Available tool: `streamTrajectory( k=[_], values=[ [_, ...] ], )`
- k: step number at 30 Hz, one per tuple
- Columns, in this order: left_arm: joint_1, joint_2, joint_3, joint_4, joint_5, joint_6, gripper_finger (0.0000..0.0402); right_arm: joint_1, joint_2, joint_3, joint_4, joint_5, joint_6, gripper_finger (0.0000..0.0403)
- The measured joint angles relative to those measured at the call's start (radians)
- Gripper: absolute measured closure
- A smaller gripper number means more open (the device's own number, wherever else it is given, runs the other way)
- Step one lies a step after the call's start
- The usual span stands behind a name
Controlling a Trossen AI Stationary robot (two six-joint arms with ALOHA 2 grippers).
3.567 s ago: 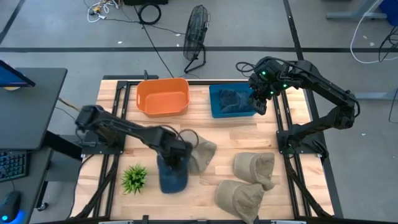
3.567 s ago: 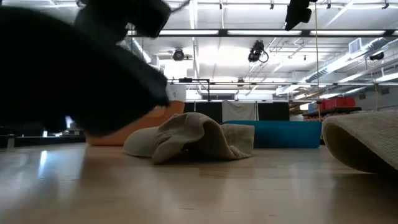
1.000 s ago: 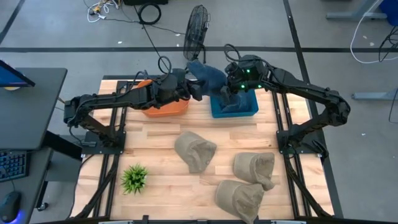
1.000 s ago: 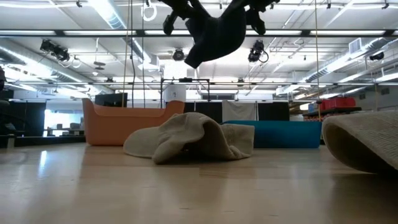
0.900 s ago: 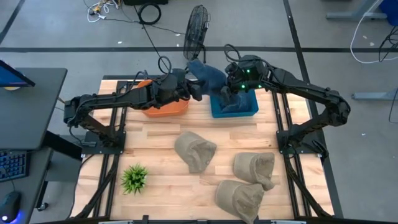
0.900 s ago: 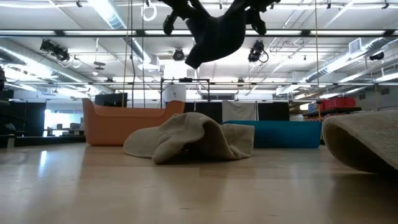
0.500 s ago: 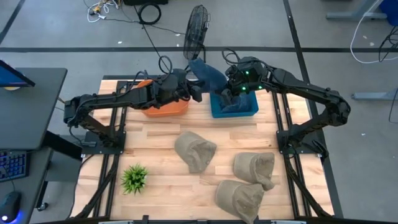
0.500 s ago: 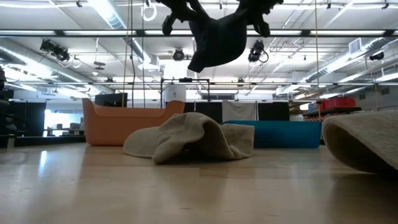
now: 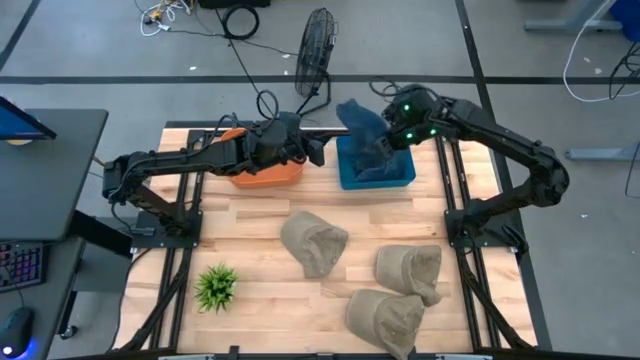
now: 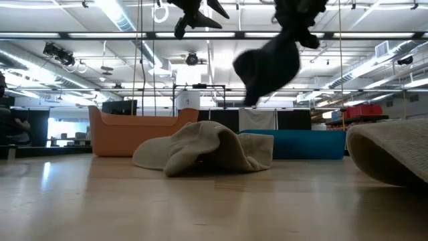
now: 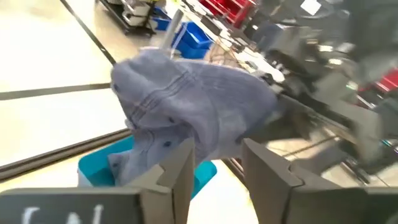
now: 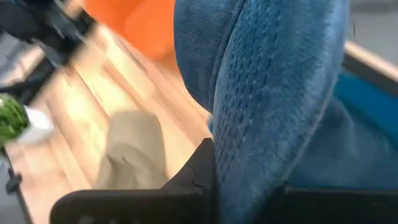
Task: Pick & Place hat
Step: Put the blue cap into the blue bin
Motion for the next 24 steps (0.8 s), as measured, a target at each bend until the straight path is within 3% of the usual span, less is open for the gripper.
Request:
streamTrajectory(
  k=[5, 9, 15, 19, 24],
  values=[
    [0.0, 0.0, 0.0, 0.0, 0.01, 0.0, 0.0241, -0.141, 0.007, 0.0, -0.144, -0.149, -0.12, 0.0393],
    [0.0, 0.0, 0.0, 0.0, 0.01, 0.0, 0.0244, -0.238, 0.03, 0.0, -0.162, -0.292, -0.196, 0.0393],
    [-0.003, 0.0, 0.0, 0.0, 0.01, 0.0, 0.0252, -0.31, 0.083, -0.052, -0.184, -0.34, -0.265, 0.0393],
    [-0.003, 0.0, 0.0, 0.0, 0.016, -0.001, 0.0252, -0.334, 0.1, -0.174, -0.069, -0.382, -0.271, 0.0393],
    [-0.003, 0.0, 0.0, 0.001, 0.017, -0.001, 0.0252, -0.383, 0.101, -0.292, 0.094, -0.593, -0.225, 0.0394]
  ],
)
